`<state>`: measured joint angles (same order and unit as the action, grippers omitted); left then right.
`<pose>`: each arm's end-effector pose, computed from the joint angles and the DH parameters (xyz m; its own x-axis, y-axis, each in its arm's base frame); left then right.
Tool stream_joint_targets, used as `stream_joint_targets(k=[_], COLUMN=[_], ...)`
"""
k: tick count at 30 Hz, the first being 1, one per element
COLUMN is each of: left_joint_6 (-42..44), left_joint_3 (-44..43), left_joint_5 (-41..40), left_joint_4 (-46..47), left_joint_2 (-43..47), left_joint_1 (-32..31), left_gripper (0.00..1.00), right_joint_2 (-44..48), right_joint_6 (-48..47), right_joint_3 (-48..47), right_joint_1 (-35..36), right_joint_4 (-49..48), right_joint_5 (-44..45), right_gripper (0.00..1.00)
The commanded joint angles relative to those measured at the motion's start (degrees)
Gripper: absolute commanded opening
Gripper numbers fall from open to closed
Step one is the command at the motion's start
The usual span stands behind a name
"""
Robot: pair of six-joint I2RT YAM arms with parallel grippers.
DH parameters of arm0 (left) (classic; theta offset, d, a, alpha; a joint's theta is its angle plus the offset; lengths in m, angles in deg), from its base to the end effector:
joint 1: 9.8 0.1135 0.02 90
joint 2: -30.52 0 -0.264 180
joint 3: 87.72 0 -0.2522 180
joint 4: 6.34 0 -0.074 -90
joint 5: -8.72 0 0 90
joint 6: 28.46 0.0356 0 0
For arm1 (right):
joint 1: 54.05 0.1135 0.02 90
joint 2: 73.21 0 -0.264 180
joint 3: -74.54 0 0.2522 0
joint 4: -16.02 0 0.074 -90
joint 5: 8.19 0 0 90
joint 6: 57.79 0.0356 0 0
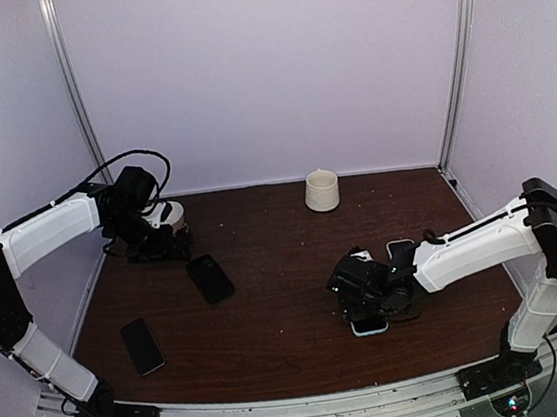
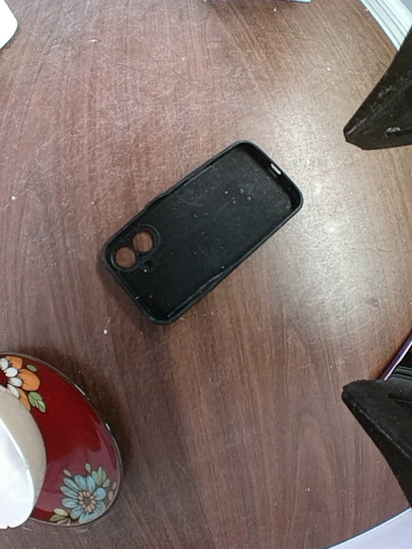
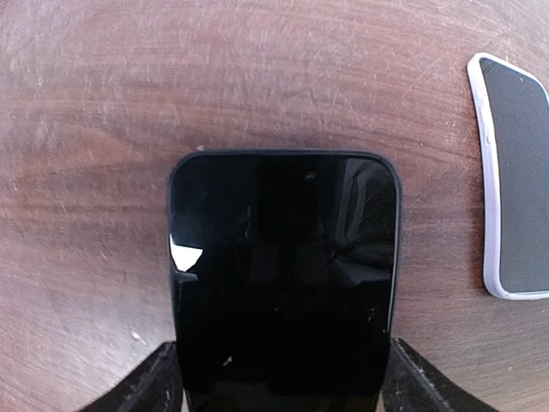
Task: Put the phone into the phone case
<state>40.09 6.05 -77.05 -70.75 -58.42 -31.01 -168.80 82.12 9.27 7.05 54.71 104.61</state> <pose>0.2877 -0.1145 0.2646 -0.9411 -0.0260 -0.3370 0.0466 0.9776 -0.2054 0.1579 0.2574 0.1492 -0.8567 -0.0926 -0.5075 -0.1313 0.9905 0.0410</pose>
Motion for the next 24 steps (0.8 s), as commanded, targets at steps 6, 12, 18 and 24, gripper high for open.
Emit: stream_joint_targets(k=[6,12,18,24], left_joint_6=[0.8,0.9,0.9,0.9], left_joint_3=[0.5,0.5,0.4,0.4], left_joint_5=[-0.1,-0.2,0.2,0.4], left_joint_4=[1.4,1.4,1.4,1.4], left_joint_2=[0.1,0.4,0.7,0.9], left_joint_1=[-0.2,-0.2,-0.2,-0.2], left_gripper=[0.98,0.98,0.98,0.98], right_joint_2=[0.2,4.2,9.8,15.4], right_joint_6=[-2.1,-4.8,-9.8,-10.5], right_joint_3=[-1.5,-2.6,-2.6,0.8], right_joint_1=[-0.4,-1.5,-3.6,-6.2], right_joint_4=[5.5,7.6,7.0,3.7], right_joint_5=[-0.5,0.9,-2.9,-8.1], right_gripper=[0.99,0.99,1.00,1.00])
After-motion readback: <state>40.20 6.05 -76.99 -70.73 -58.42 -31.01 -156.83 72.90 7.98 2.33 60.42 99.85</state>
